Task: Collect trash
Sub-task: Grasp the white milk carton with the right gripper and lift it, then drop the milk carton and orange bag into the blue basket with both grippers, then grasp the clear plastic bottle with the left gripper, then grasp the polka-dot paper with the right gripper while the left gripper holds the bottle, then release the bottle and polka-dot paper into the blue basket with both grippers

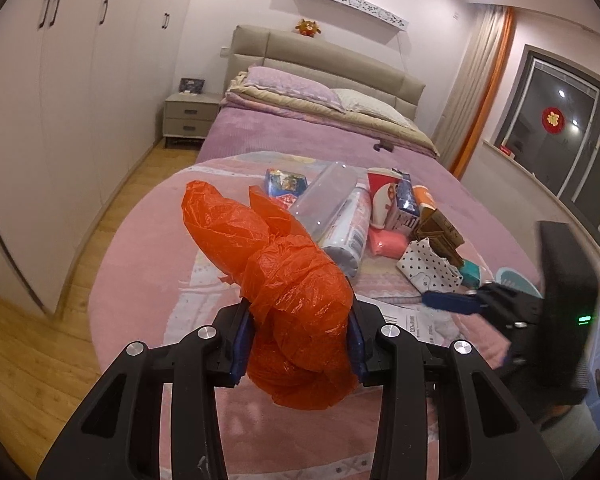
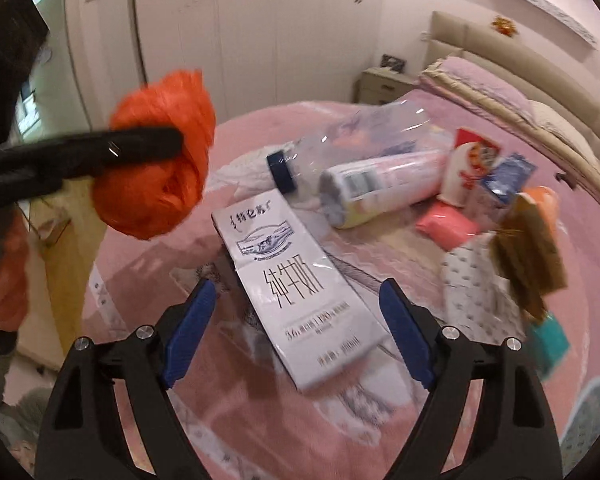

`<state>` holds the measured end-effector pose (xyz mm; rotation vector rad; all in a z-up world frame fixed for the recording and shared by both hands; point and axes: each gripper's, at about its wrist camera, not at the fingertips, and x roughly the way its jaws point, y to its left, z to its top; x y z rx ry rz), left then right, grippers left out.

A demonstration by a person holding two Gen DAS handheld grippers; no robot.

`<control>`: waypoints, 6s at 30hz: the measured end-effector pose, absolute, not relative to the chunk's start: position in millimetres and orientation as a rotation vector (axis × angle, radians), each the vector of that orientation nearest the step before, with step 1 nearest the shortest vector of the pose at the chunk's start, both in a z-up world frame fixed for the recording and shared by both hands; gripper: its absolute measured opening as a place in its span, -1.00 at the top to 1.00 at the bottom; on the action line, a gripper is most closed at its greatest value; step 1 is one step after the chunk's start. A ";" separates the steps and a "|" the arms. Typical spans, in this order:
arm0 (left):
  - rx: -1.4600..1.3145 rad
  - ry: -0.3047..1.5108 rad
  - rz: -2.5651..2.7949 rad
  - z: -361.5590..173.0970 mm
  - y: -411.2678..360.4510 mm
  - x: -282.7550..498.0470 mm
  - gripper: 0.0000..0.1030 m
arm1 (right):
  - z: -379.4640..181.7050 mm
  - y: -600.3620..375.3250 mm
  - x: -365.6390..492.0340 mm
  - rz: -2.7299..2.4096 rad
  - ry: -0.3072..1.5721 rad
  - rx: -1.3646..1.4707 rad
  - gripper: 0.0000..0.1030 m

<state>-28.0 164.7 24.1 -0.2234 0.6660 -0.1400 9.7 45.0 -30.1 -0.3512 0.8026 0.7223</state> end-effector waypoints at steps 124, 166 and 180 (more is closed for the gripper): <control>-0.146 0.839 -0.268 -16.1 139.2 113.4 -0.06 | -31.5 -69.4 48.3 0.234 0.863 0.025 0.69; -0.172 0.801 -0.433 -3.1 76.8 12.5 -0.06 | -47.6 -79.9 -30.5 0.292 0.873 0.101 0.84; -0.096 0.791 -0.637 22.7 -48.8 44.1 -0.06 | 22.1 -199.9 -54.7 0.025 0.636 0.160 0.89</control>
